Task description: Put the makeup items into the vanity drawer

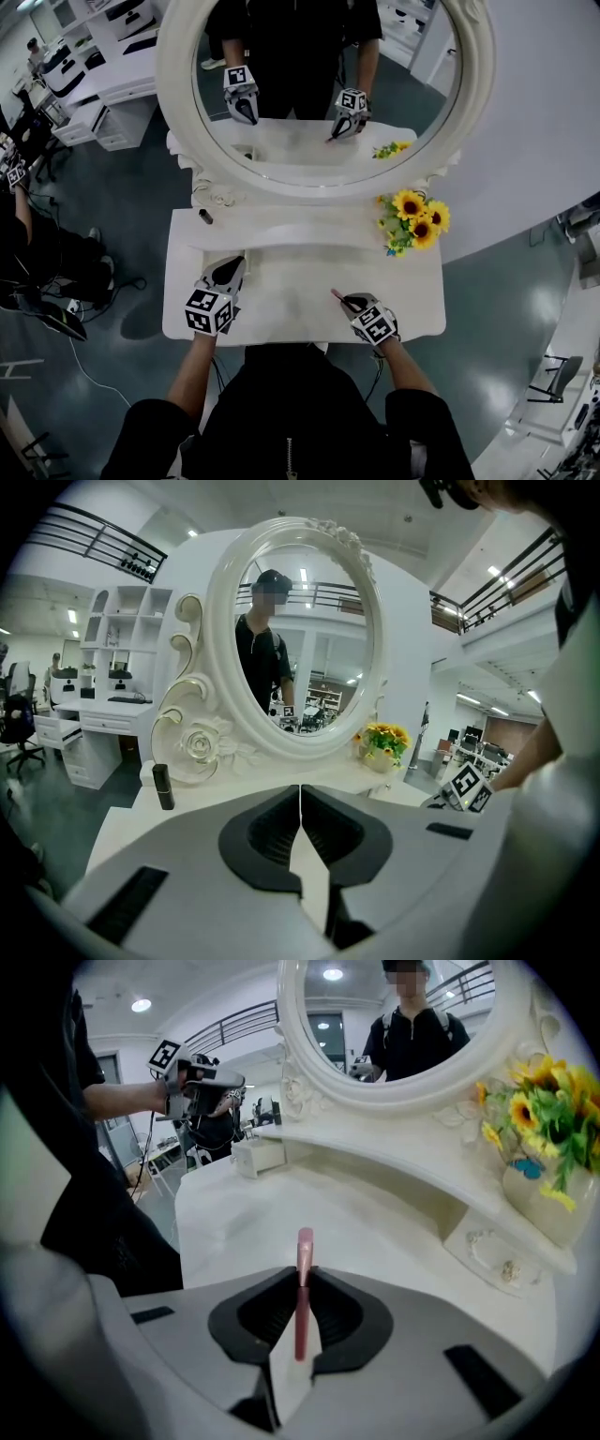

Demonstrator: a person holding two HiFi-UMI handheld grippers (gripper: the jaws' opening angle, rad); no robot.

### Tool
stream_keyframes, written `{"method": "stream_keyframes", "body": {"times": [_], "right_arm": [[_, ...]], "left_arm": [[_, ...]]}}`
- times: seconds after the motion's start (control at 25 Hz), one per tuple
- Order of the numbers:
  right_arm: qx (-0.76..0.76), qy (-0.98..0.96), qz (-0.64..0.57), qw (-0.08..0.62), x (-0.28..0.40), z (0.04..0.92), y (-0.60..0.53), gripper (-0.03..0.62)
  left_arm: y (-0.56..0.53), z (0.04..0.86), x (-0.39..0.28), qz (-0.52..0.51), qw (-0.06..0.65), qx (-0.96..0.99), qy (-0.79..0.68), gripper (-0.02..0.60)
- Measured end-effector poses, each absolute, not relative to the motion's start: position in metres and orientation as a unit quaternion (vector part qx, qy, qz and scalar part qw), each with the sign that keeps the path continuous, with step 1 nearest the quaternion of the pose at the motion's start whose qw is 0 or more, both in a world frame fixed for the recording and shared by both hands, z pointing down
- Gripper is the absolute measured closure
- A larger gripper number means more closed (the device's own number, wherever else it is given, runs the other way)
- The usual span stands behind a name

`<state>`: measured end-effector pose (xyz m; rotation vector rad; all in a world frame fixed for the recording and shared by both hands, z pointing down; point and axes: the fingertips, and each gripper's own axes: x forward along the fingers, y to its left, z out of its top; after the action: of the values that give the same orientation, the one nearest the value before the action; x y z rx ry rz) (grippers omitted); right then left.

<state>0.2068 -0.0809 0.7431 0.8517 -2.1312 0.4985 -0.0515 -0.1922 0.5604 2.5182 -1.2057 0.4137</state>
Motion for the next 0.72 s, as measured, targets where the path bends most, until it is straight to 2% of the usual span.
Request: {"method": "stream_keyframes", "body": {"times": [0.2, 0.48, 0.72], "right_arm": [[0.385, -0.857, 0.145, 0.309, 0.195, 0.668, -0.137, 0.543], [0.477, -0.861, 0.082, 0.158, 0.204, 0.549, -0.205, 0.543], [0.47, -0.863, 0.077, 0.167, 0.192, 0.546, -0.22, 0.543]], "left_arm": [[-0.202, 0.555, -0.054, 0.137, 0.154, 0.881, -0.426, 0.56], [-0.212, 0.549, -0.061, 0.128, 0.15, 0.879, -0.435, 0.56], [-0.216, 0.547, -0.071, 0.117, 0.149, 0.875, -0.445, 0.56]]}}
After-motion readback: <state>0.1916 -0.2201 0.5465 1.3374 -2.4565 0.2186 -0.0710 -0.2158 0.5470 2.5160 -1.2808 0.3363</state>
